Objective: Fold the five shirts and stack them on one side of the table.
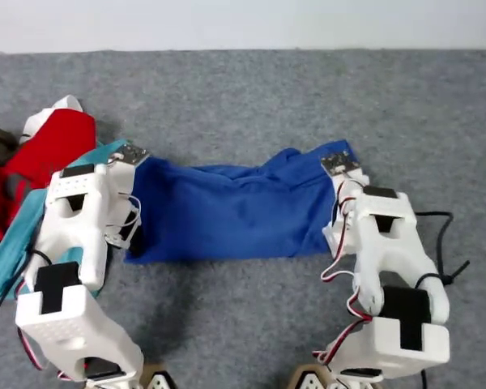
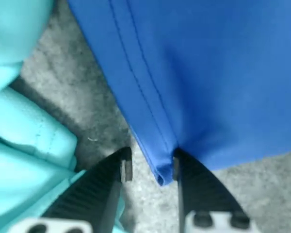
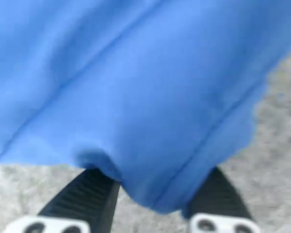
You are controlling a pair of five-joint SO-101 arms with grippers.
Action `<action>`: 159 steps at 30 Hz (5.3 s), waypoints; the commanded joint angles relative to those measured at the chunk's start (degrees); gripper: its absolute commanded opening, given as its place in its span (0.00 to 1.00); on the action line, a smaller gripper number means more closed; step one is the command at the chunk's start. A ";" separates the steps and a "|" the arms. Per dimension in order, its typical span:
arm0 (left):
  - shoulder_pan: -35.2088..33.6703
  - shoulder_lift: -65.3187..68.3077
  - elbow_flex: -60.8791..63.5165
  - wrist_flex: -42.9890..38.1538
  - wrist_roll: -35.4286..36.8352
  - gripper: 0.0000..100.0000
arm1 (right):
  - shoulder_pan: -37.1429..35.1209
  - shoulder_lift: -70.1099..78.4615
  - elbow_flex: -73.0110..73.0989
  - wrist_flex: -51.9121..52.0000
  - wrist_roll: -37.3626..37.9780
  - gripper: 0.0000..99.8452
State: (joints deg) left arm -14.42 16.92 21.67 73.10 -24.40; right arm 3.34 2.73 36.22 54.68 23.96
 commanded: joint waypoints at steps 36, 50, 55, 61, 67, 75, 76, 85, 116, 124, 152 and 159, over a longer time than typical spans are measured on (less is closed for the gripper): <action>-0.70 -15.21 1.89 27.08 -11.16 0.02 | 21.49 -12.53 4.22 27.47 22.07 0.01; -0.88 -15.74 -2.77 24.88 -7.65 0.02 | 19.91 -17.80 8.62 27.47 18.55 0.05; -0.62 -15.65 -7.34 24.88 -4.48 0.02 | 20.09 -17.80 6.15 36.44 18.37 0.26; -0.53 -15.56 -12.44 24.53 -0.18 0.02 | 20.09 -22.11 5.98 42.24 18.37 0.29; 3.34 -15.12 -15.25 19.60 6.68 0.02 | 19.82 -35.03 2.29 46.02 16.97 0.29; 18.55 -7.12 -13.49 0.97 17.05 0.02 | 19.65 -36.35 -0.53 30.99 5.89 0.29; 19.52 -5.27 -13.49 -0.62 18.02 0.02 | 19.65 -35.21 -0.88 29.41 5.54 0.29; 15.03 4.84 -13.32 -12.13 24.26 0.02 | 7.52 -25.01 -2.99 16.22 5.63 0.29; 13.71 6.51 -13.49 -13.63 24.26 0.02 | 1.89 -4.00 -3.08 -5.49 3.96 0.01; 13.71 6.51 -13.49 -13.63 24.26 0.02 | 0.57 -15.52 -2.64 9.01 4.04 0.01; 13.71 6.59 -13.49 -13.63 24.26 0.02 | 0.75 -29.14 12.04 7.78 8.53 0.01; 13.71 6.59 -13.49 -13.63 24.26 0.02 | 0.22 -28.62 6.59 -4.53 3.34 0.01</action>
State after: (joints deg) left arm 0.09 23.78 8.66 60.18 -0.40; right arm 4.31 -24.09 45.63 55.21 28.88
